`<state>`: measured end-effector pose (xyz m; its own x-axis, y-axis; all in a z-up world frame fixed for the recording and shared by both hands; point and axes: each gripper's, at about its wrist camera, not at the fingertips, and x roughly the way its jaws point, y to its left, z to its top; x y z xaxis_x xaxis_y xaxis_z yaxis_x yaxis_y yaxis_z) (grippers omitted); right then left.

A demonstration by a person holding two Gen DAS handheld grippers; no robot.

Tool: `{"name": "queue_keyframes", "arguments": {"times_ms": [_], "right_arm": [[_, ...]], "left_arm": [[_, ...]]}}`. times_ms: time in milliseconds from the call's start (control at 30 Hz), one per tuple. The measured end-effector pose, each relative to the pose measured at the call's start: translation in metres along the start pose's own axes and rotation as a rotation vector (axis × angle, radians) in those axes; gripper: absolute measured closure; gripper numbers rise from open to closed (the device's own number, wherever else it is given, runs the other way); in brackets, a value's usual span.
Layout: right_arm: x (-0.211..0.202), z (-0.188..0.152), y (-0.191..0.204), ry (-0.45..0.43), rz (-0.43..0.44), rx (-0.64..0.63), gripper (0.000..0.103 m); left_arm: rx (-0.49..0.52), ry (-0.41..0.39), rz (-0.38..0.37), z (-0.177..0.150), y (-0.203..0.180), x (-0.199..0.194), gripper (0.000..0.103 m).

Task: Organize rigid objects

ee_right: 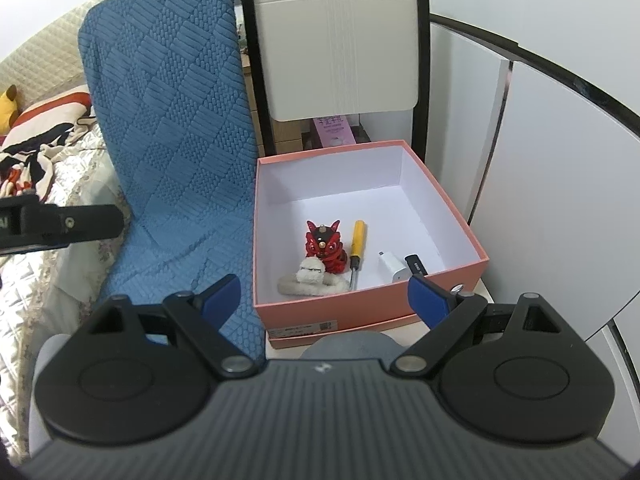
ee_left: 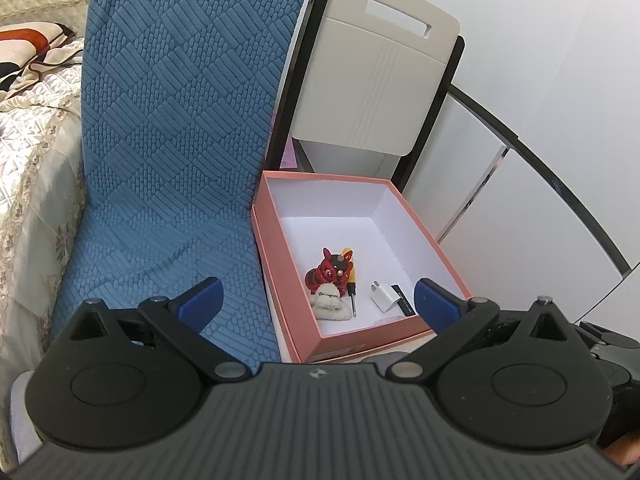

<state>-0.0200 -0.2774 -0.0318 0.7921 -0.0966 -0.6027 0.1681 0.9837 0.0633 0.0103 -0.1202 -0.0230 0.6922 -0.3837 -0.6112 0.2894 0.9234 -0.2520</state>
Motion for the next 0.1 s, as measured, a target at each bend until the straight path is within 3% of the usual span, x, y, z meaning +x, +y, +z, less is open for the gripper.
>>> {"name": "queue_keyframes", "arguments": {"times_ms": [100], "right_arm": [[-0.0008,-0.0009,0.0026,-0.002,0.001,-0.01,0.011]], "left_arm": [[-0.002,-0.001,0.002,-0.0001,-0.0004,-0.0001,0.0]]}}
